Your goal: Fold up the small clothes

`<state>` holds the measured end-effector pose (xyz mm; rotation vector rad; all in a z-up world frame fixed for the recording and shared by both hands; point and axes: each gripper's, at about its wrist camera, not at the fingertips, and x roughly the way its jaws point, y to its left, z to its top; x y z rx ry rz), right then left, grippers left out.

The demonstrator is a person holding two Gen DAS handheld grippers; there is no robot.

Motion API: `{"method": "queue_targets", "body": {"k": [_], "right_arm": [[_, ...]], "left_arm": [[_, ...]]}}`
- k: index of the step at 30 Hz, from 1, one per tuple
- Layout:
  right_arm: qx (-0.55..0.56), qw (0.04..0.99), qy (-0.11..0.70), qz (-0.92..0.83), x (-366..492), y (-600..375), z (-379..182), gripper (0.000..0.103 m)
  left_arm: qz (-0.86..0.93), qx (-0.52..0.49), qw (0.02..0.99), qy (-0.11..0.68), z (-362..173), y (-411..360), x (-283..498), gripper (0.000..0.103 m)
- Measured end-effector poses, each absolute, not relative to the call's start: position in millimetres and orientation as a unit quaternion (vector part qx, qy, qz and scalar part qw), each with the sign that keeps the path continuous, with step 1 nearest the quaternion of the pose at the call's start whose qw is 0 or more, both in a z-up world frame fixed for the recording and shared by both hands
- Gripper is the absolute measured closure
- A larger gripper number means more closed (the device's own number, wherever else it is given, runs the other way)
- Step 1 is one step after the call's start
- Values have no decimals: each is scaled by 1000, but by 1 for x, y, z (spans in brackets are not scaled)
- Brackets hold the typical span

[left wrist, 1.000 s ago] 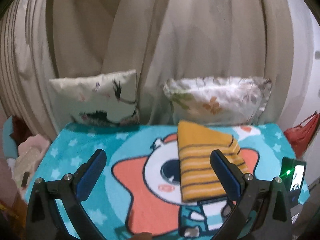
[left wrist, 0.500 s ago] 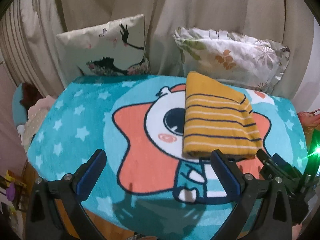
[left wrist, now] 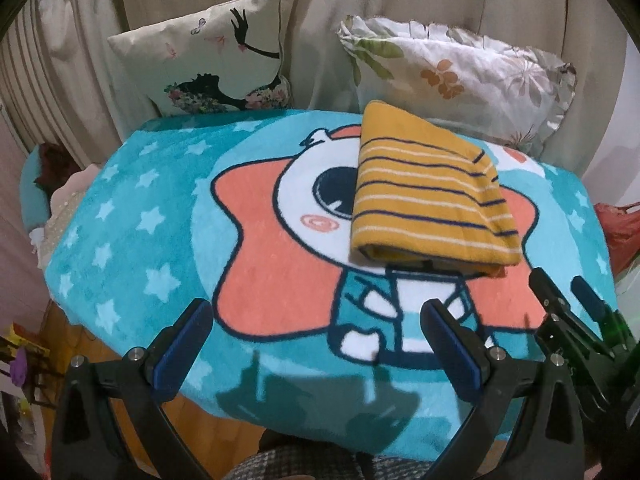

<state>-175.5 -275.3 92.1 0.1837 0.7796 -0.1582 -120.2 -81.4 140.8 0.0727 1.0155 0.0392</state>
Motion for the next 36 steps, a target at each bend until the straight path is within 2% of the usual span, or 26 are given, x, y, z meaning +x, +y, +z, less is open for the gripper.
{"method": "queue_targets", "body": {"k": [36], "right_arm": [[73,903,416,-71,-175,-266,71,24]], "left_arm": [[22,19,860,510,123,-74,-121,0]]}}
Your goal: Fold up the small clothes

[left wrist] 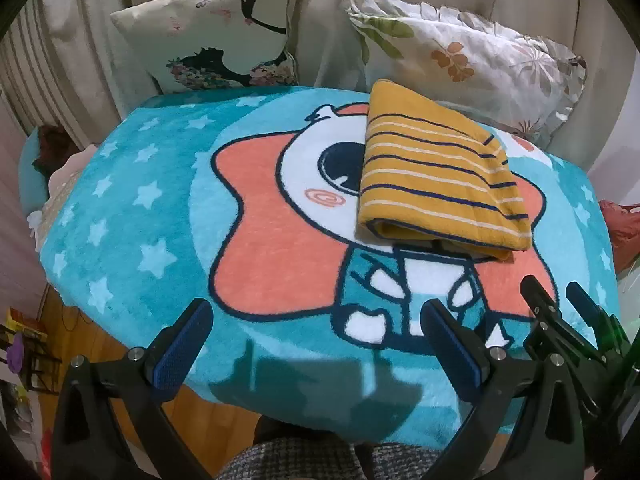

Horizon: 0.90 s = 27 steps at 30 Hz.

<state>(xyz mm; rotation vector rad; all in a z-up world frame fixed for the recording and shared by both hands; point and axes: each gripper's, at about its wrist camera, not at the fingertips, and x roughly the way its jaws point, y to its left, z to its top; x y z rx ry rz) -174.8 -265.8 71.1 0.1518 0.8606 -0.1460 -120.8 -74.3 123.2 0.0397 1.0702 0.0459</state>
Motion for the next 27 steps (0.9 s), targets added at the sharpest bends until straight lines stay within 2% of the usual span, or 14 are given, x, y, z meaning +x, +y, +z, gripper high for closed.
{"method": "queue_targets", "body": {"k": [27], "right_arm": [[76,900,416,-106,-143,-264,71,23]], "left_arm": [[-5,19,842,540,105,-67,-69,0]]}}
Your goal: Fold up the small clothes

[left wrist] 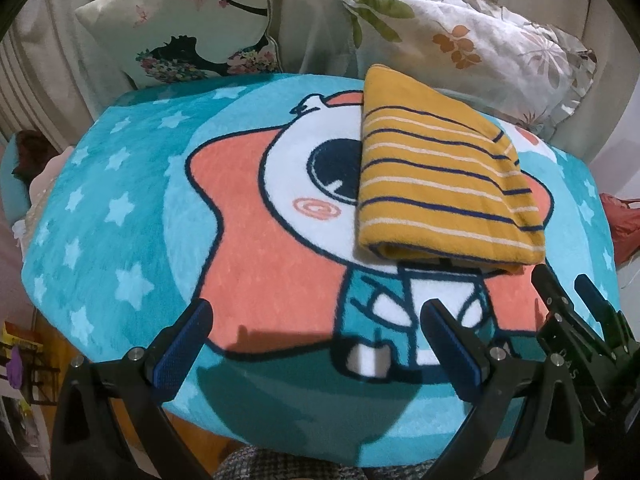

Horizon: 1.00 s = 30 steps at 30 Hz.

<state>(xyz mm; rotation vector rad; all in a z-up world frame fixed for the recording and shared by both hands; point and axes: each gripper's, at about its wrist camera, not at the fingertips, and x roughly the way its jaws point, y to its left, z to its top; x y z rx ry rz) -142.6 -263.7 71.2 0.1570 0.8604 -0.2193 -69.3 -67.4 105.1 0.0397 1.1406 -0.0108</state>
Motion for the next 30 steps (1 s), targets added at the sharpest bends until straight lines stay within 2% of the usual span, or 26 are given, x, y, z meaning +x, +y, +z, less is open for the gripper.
{"method": "queue_targets", "body": {"k": [13,30], "right_arm": [[61,898,417,-126,-105,-220,79,23],[59,879,442,-172,-82,-176,67,23]], "left_arm": [[-29,20,842,538,110,-27,-23,0],[-87,20,809,581,78,10,23,0]]}}
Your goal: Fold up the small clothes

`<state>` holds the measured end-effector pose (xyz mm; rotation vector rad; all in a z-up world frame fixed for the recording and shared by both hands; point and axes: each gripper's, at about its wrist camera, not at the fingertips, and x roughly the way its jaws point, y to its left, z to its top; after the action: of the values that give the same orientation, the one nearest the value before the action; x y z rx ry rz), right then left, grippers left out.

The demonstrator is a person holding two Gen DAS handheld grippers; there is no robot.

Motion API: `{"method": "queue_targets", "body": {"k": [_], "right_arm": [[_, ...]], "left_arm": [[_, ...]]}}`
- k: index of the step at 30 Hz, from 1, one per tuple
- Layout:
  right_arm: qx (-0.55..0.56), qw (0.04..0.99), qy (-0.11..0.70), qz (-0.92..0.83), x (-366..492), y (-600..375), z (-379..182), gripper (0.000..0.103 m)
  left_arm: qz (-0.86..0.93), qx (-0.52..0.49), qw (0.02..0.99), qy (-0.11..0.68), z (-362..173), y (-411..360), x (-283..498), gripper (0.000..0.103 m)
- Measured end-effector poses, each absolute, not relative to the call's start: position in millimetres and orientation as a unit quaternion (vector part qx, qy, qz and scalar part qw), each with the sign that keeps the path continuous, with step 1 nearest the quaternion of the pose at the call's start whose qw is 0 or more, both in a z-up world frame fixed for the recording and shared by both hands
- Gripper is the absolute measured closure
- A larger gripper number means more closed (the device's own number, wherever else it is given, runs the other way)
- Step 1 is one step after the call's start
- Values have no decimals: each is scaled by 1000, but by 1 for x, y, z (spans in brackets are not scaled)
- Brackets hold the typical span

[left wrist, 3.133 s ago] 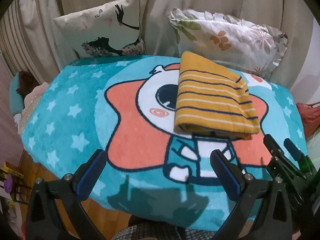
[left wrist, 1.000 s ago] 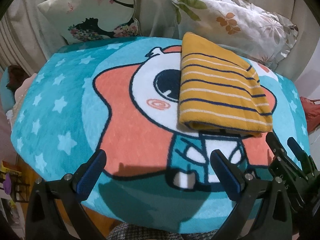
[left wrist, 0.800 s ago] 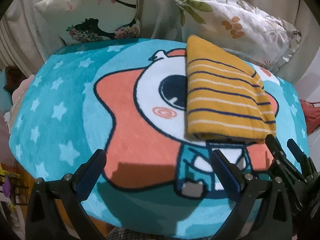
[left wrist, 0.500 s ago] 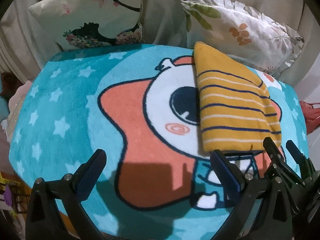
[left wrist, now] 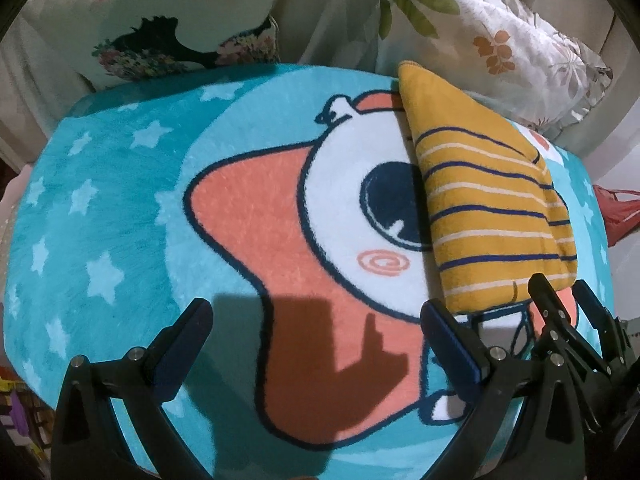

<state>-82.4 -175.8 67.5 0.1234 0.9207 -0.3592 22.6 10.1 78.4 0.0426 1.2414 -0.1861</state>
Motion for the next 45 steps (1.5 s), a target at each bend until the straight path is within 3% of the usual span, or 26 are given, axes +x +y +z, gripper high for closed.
{"method": "queue_targets", "body": {"k": [11,13,14,15,19,25,26,31,35,38,45], "right_arm": [[71,884,415,-204,-88,-206,98,23],[99,888,411,-182,-80,-219,103,31],[114,888,413,-166,-75,-224,102,47],[127,886,418,-152,-68,-229,100,56],[166,876,436,-121,-36,-254,81,60],[211,836,492,-122,14,-312,30,61],[202,832,502,-121,19,-314,27,56],[137,876,453,-99,19,-291,72,56],[129,874,465,-59,39,-276,62,56],[130,852,503,-61,54,-277,29,49],[125,869,477,-41,16,-285,59,39]], "left_arm": [[-117,28,786,606,56,6,24,0],[-115,26,786,607,55,7,21,0],[-110,27,789,604,57,8,20,0],[-104,26,792,601,59,10,19,0],[-63,17,808,586,72,22,14,0],[1,8,816,578,81,35,-2,0],[13,8,817,577,82,38,-6,0],[52,4,818,572,86,42,-21,0],[71,6,821,566,91,38,-34,0],[78,12,826,558,95,34,-42,0],[73,6,828,556,95,17,-51,0]]}}
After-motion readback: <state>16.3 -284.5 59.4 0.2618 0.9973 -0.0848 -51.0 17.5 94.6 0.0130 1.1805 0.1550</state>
